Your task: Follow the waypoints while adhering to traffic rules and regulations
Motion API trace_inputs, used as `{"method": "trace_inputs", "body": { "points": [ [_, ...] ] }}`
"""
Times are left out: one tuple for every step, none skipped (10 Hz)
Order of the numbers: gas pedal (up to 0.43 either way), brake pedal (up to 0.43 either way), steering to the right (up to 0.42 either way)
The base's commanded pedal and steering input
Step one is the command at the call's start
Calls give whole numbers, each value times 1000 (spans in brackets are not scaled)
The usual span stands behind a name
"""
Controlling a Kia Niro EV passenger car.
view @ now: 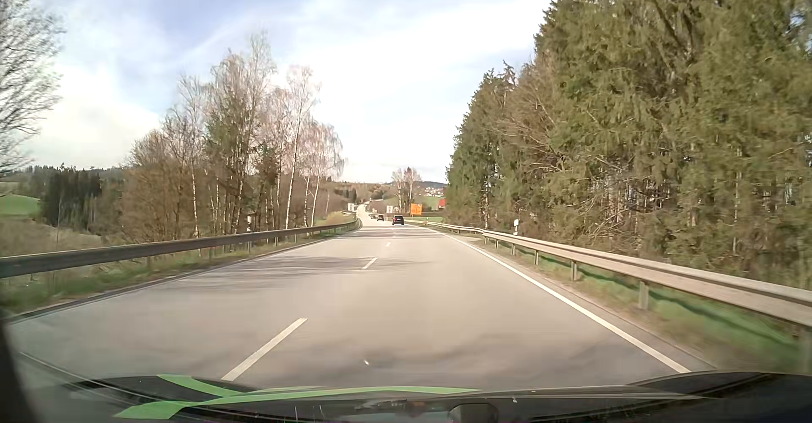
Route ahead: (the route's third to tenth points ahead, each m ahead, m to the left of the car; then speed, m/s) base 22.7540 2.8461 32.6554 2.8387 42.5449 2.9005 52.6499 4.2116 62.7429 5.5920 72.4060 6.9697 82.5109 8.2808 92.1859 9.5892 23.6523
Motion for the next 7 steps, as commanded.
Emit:
{"method": "trace_inputs", "body": {
  "points": [
    [0, 0, -12],
    [0, 0, -12],
    [0, 0, -12],
    [0, 0, -12],
    [0, 0, -12],
    [0, 0, -12],
    [0, 0, -11]
  ]
}}
